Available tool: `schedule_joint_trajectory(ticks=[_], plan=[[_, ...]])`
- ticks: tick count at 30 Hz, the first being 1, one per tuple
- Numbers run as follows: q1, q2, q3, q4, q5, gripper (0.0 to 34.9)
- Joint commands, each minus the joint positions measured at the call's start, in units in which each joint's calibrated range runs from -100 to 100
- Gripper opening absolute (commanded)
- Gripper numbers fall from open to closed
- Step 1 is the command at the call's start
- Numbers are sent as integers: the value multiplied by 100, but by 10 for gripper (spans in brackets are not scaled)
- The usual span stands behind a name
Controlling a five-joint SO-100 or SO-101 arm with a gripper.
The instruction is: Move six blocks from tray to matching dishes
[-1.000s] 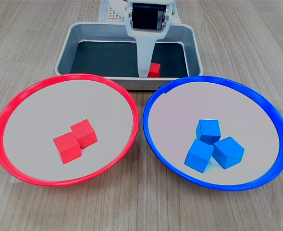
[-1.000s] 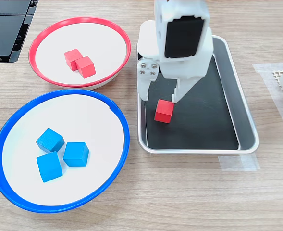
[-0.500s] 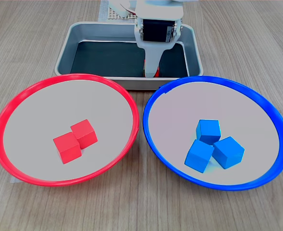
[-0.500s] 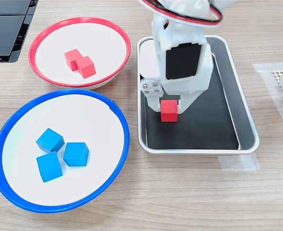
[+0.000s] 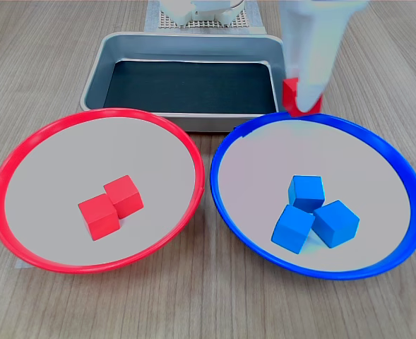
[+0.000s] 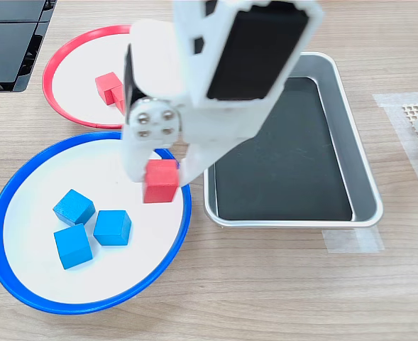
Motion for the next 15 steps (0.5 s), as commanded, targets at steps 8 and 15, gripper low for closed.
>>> schedule_joint_trajectory(ticks=[8,15], plan=[[1801,-225,-316,-788,-93,2],[2799,-302,849,-1679,601,265]])
